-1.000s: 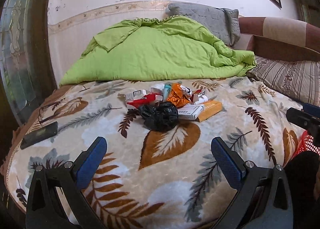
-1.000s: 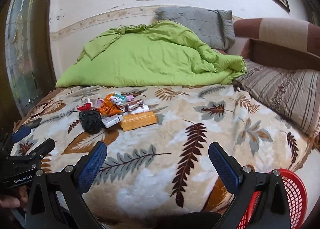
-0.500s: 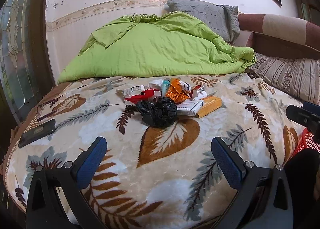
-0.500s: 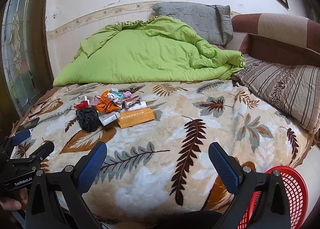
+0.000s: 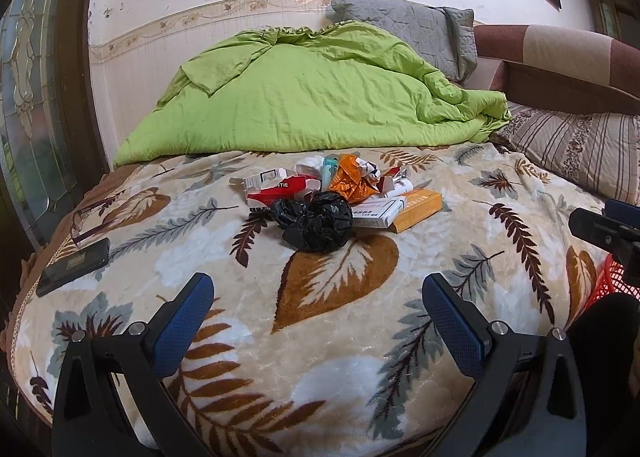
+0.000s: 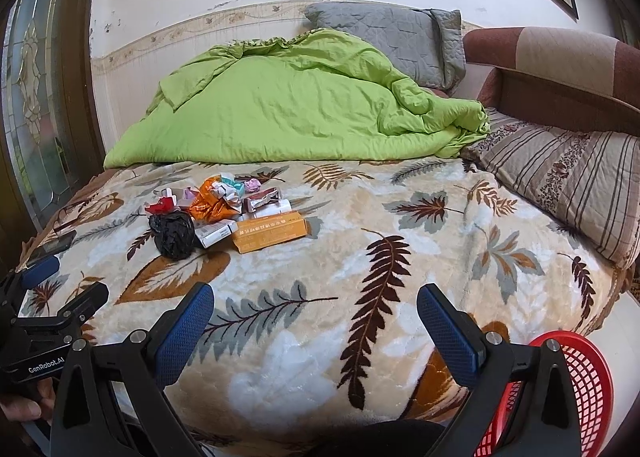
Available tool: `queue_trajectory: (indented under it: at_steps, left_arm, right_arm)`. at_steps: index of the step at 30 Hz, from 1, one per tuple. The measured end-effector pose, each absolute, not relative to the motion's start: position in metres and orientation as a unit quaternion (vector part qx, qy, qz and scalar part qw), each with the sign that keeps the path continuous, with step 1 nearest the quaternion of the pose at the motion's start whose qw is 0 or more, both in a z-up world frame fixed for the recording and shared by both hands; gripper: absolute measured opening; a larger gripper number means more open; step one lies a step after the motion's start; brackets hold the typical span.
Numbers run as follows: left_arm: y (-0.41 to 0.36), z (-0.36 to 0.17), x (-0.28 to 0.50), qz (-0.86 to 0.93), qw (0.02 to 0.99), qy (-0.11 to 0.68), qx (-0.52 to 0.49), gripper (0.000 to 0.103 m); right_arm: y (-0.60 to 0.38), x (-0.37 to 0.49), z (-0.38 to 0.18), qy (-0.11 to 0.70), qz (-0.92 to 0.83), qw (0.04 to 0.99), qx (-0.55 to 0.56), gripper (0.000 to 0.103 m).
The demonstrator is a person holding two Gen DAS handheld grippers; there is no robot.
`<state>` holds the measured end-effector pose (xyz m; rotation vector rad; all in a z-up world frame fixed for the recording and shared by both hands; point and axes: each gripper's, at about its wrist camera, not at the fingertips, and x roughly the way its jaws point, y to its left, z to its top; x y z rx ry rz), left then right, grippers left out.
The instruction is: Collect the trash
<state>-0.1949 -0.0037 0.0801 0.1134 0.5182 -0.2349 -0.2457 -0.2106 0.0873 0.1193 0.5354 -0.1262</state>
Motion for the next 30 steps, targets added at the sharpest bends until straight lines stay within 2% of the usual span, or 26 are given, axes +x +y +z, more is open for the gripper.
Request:
queue_trajectory:
  at_steps: [30]
  left_arm:
    - [-0.0041,0.0817,-0.1947,-0.115,0.958,0.257,0.057,0.103]
  right_arm:
    - [-0.2082,-0.2439,0.0878,0.266,-0.061,0.96,0.059,0.103]
